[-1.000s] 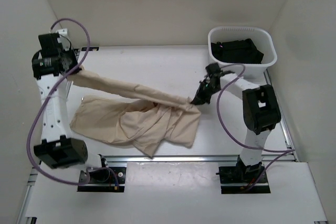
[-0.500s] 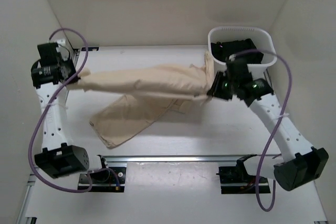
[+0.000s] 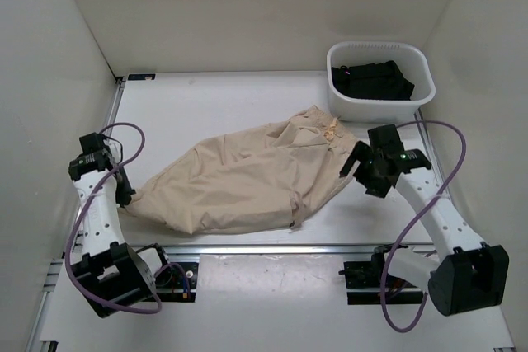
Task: Fold and stack the trousers
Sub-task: Flatten the trousers out
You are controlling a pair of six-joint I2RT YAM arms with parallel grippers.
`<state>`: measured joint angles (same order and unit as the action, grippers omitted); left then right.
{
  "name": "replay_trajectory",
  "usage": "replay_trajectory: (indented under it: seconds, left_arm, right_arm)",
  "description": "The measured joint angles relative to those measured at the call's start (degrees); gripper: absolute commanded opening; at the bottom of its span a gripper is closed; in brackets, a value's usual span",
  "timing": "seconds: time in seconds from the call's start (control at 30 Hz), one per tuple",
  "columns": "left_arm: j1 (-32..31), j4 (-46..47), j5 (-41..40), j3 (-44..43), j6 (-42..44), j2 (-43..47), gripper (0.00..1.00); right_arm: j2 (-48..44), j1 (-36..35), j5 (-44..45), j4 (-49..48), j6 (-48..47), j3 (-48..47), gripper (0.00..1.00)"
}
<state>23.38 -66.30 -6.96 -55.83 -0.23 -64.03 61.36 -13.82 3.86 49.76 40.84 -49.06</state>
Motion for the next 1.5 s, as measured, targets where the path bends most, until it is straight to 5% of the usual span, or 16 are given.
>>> replay_trajectory:
  seconds: [0.27,0.53,0.63,0.67,0.7,0.73,0.8,1.03,1.27,1.5]
  left_arm:
    - [6.1,2.1,-3.2,4.5,0.0,4.0,0.14]
    - [7.9,2.5,-4.3,5.5,0.0,4.3,0.14]
    - [8.0,2.5,-4.6,5.5,0.0,4.3,0.14]
    - [8.0,2.5,-4.7,5.5,0.0,4.3,0.14]
    - [8.0,2.5,-4.7,5.5,0.0,4.3,0.14]
    - [8.0,2.5,-4.7,5.5,0.0,4.3,0.14]
    - [8.3,2.9,-4.7,5.5,0.0,4.2,0.14]
    - [8.4,3.3,-2.1,-6.1,0.0,-9.2,0.14]
    - [8.2,4.6,2.6,-32.5,-0.4,-27.7,0.14]
    - [7.9,4.7,0.3,-25.2,-0.3,-27.2,0.19]
  right_arm:
    - [16.2,7.6,6.4,-12.5,2.1,-2.4,0.99]
    - [32.9,11.6,2.8,-26.9,0.1,-5.3,0.93]
    - [34.9,11.5,2.0,-30.7,0.7,-6.5,0.70]
    - [35.5,11.5,1.8,-31.5,1.0,-6.7,0.58]
    - [36.1,11.5,1.6,-32.3,1.6,-6.8,0.28]
    - [36.6,11.5,1.1,-33.2,2.0,-7.0,0.14]
    - [38.0,12.0,-0.2,-34.5,3.7,-6.8,0.00]
    - [33.6,17.4,-3.8,-32.1,6.2,-3.7,0.00]
    - [11.0,22.8,-1.6,-18.0,3.5,-4.1,0.00]
    - [-2.9,25.2,-0.1,-8.9,3.0,2.2,0.00]
